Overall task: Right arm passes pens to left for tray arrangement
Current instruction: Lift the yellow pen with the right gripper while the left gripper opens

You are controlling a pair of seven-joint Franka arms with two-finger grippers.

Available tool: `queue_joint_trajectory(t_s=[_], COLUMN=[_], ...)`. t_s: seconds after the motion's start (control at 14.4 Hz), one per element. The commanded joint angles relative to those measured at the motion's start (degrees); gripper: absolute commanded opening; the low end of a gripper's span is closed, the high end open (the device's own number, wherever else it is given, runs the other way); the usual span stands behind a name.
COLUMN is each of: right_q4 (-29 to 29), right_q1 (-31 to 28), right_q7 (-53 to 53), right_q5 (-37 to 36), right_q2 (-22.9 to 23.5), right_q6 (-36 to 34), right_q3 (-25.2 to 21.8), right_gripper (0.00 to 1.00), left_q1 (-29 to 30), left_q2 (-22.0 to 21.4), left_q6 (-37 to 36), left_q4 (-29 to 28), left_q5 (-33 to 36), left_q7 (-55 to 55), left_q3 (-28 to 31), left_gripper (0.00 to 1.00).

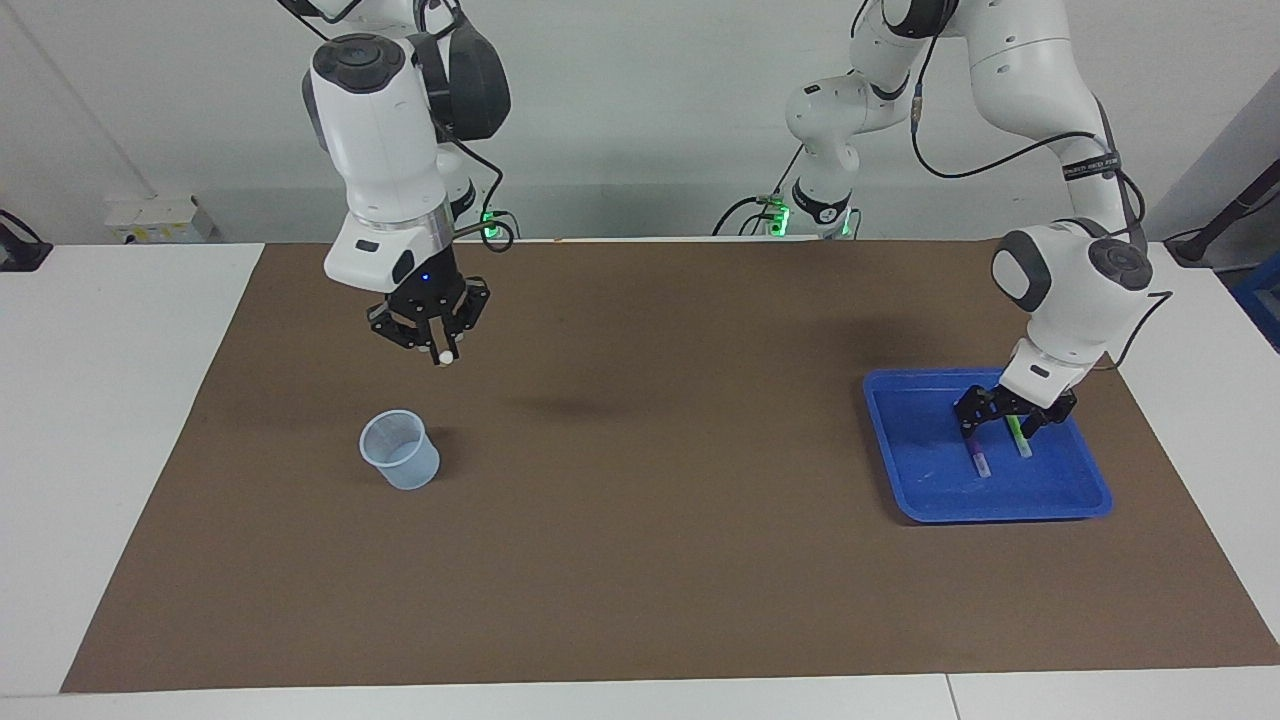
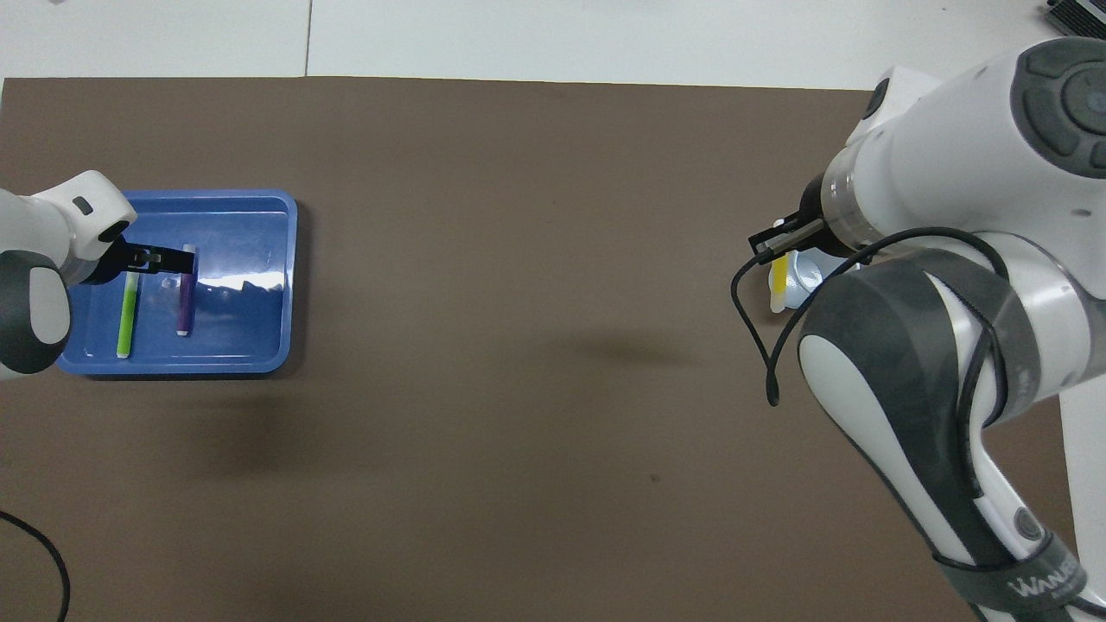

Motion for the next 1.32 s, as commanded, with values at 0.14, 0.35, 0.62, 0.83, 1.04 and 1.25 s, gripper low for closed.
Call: queue_joint_trajectory(t_s=[0.14,0.35,0.62,0.83,1.04,1.25], right_q4=[0.5,0.2,-0.5,-1.4,-3.3,-3.7], right_q1=[-0.2,1.8,7.9,12.0,15.6,17.8], right_q7=[8.4,17.3,31.4,42.9,51.9,59.4], right_q5=[5.6,7.8,7.9,7.7,6.8,3.9], right_q2=[0.8,1.0,2.0,2.7,2.8,3.4], right_q6=[2.7,5.6,13.1,19.2,25.9,30.4], right_q3=[0.4,0.5,0.4,0.4,0.2,0.2], right_gripper=[0.00,0.00,0.00,0.00,0.00,0.00], left_q1=[-1.1,-2.1,-1.1,-1.2,-2.0,-1.8], left_q2=[-6.1,-6.4,-5.4,-5.3,-5.5,-6.2], left_q6=[-2.1,-7.7,-18.2,-28.7,-33.8,-40.2], left_q4=[0.1,0.7,7.4,11.0,11.1,10.9], left_q5=[0.9,0.8,-1.7,-10.9,-17.4,-28.2], left_q7=[0.9,0.4,-1.3,-14.2,-27.0,-41.1], left_q3=[-0.6,-0.5,-0.5,-0.4,-0.5,-0.5], left_gripper=[1.00,1.00,1.00,1.00,1.00,1.00])
